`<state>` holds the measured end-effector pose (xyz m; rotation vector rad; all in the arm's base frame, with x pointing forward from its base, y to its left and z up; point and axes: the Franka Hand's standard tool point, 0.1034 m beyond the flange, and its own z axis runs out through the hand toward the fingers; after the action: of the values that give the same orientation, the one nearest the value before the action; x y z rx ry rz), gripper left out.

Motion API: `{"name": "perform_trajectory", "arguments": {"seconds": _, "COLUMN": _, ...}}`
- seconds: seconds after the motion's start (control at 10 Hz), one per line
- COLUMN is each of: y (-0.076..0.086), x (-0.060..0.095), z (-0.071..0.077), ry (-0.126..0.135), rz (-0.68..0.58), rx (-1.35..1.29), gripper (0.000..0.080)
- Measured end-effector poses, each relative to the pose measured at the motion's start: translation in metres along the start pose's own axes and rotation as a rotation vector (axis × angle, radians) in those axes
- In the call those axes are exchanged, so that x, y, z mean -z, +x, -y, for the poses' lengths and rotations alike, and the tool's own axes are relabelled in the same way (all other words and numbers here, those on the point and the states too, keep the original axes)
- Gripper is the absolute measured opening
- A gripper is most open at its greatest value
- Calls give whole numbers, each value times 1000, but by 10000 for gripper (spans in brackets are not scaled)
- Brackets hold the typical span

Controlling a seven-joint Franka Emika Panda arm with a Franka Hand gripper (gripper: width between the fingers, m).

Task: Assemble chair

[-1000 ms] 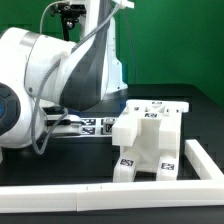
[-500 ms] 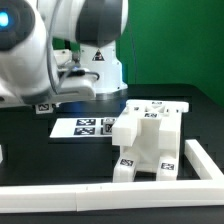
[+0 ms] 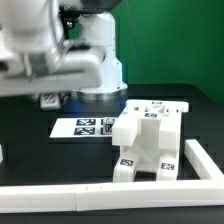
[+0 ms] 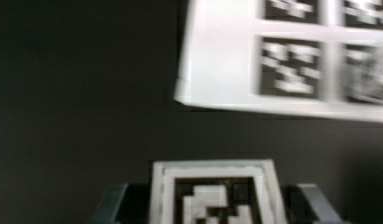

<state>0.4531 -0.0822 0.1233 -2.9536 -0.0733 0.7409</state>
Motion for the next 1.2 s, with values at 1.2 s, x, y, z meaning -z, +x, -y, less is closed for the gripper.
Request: {"name": "perform_trajectory", "arguments": {"seconds": 1.2, "y": 23, "x": 49, "z": 63, "ry": -95, "rz": -839, "rx": 14, "gripper": 271}}
